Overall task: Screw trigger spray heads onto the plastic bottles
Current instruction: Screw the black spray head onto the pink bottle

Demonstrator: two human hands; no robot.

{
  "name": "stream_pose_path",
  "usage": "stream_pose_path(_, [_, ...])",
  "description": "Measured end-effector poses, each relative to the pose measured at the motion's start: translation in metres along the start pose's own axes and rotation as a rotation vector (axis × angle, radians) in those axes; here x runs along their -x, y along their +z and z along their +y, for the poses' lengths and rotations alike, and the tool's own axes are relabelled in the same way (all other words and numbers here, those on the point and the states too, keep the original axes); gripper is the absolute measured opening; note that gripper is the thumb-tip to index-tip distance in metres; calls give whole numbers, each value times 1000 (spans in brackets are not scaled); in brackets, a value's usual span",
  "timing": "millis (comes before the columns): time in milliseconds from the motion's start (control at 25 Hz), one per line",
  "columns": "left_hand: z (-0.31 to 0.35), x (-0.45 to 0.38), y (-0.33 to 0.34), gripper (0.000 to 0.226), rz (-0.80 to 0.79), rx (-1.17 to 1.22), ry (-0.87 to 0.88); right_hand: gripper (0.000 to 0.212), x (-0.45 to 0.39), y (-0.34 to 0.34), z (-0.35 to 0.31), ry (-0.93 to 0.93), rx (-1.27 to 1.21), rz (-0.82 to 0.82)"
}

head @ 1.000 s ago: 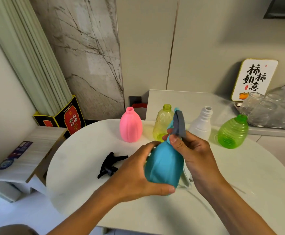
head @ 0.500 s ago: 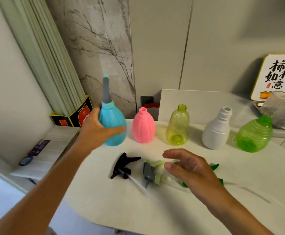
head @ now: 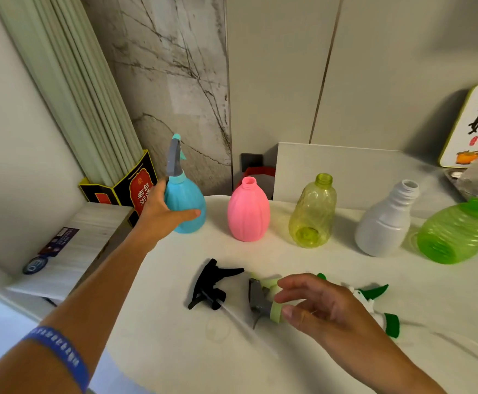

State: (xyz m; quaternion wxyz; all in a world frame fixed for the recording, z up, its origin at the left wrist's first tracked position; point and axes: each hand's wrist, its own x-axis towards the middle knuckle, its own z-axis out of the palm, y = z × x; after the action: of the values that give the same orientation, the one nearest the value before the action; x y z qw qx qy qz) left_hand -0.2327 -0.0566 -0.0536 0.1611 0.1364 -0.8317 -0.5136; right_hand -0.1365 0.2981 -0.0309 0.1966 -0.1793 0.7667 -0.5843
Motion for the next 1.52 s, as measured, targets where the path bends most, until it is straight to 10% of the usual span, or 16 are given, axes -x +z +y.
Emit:
stream_pose_path(480, [15, 30, -14, 112, -26, -113, -260, 32, -1, -8, 0, 39, -69, 31])
stream_pose_path(560, [27, 44, -30, 99, -22, -259, -394, 28, 0, -12, -1, 39, -80, 40])
stream_pose_path(720, [61, 74, -9, 34, 82, -229, -11, 23, -1, -15, -2, 34, -93, 46])
stream_pose_path(1080, [66, 52, 98, 113, -52, -142, -12, 21, 15, -29, 2, 16, -43, 119])
stream_pose_path(1520, [72, 47, 99, 105, -27, -156, 54, 17, 15, -36, -2, -99, 187, 165])
